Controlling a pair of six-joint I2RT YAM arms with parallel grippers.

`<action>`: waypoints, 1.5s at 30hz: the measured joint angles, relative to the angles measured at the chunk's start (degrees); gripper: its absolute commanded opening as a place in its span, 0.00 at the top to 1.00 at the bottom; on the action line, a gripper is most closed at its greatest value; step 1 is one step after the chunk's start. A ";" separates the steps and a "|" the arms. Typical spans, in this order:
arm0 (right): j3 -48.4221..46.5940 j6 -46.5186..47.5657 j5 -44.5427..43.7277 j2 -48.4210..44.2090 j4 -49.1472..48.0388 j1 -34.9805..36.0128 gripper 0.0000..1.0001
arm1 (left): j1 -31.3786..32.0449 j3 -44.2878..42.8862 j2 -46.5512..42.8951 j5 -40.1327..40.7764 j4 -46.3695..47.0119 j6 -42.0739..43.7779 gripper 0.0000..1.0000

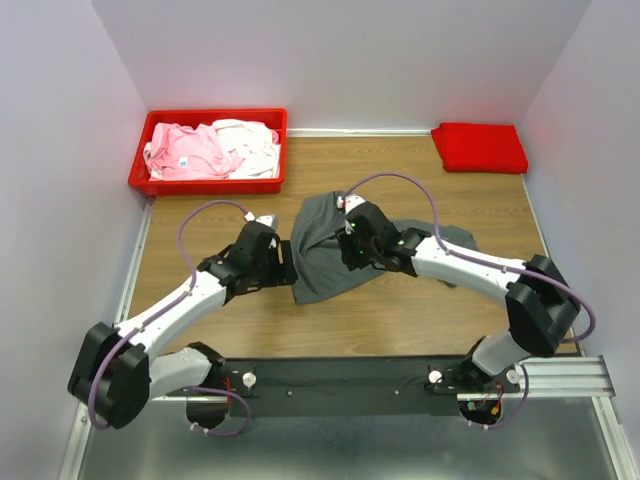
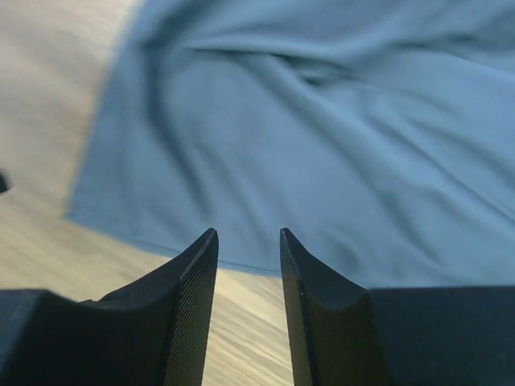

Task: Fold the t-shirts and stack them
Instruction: Flatten the tshirt out

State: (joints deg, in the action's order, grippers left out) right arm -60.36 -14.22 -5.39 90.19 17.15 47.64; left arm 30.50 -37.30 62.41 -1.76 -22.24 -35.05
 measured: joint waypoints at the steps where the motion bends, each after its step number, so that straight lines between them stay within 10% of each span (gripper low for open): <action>1: 1.16 -0.35 -1.73 -1.09 0.13 -0.31 0.52 | 0.74 -0.17 1.18 0.55 -0.90 -0.55 0.24; 10: 7.63 -4.94 -18.60 -15.76 1.60 -1.99 0.09 | 9.46 -5.35 11.69 5.20 -8.28 -6.93 0.30; 45: 15.54 -8.50 -29.00 -29.90 3.15 -2.01 0.00 | 16.24 -16.31 30.08 12.94 -16.57 -14.64 0.57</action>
State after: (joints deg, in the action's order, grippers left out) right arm -44.82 -22.72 -34.39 60.29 20.29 45.63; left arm 46.74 -53.60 92.49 11.18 -38.81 -49.69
